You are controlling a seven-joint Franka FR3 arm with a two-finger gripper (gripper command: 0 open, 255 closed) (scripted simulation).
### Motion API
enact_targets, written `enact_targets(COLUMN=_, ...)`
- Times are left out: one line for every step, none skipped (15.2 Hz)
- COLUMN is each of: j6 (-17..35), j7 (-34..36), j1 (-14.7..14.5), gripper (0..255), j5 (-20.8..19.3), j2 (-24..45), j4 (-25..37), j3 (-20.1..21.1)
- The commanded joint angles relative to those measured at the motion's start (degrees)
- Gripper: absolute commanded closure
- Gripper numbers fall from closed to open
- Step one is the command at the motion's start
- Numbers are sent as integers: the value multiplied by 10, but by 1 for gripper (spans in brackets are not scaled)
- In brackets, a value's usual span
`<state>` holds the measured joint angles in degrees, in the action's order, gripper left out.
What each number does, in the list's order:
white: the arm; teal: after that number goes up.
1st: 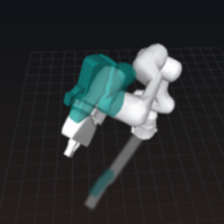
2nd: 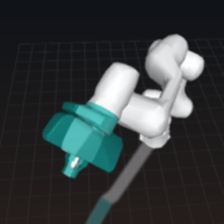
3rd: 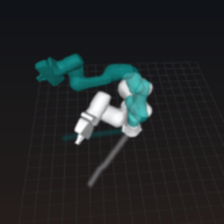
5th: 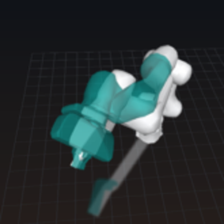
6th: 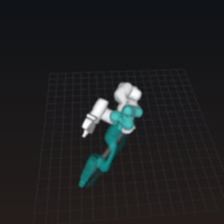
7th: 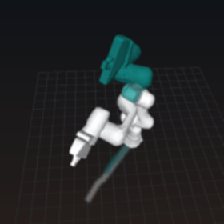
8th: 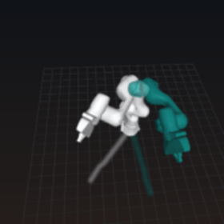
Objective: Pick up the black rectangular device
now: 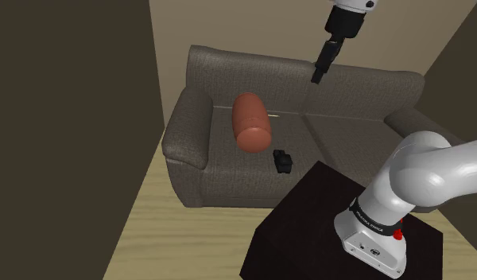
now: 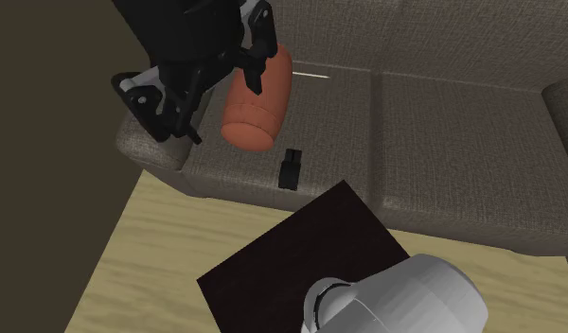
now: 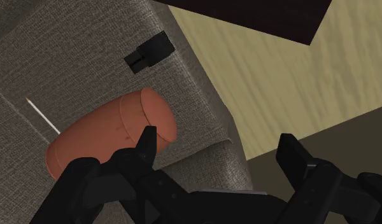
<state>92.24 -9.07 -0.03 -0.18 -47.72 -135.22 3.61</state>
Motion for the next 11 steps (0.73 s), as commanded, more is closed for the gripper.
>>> enact_targets(j6=0, j7=0, j1=0, gripper=0, j5=0, j2=0, j4=0, j3=0)
enact_targets(j6=17, j7=7, j1=5, gripper=0, j5=-1, j2=4, j4=-15, j3=-1)
enact_targets(j6=35, j7=15, j1=10, gripper=0, j5=-1, j2=8, j4=-30, j3=-2)
enact_targets(j6=52, j7=22, j1=15, gripper=0, j5=-2, j2=14, j4=-44, j3=-3)
enact_targets(j6=70, j7=29, j1=21, gripper=0, j5=-2, j2=20, j4=-58, j3=-3)
enact_targets(j6=88, j7=37, j1=26, gripper=0, j5=-3, j2=26, j4=-71, j3=-4)
enact_targets(j6=106, j7=44, j1=31, gripper=0, j5=-4, j2=34, j4=-84, j3=-5)
enact_targets(j6=125, j7=51, j1=37, gripper=0, j5=-5, j2=42, j4=-96, j3=-6)
enact_targets(j6=144, j7=59, j1=42, gripper=0, j5=-5, j2=51, j4=-108, j3=-7)
enact_targets(j6=162, j7=66, j1=48, gripper=0, j5=-6, j2=61, j4=-119, j3=-8)
enact_targets(j6=182, j7=73, j1=53, gripper=0, j5=-7, j2=72, j4=-129, j3=-9)
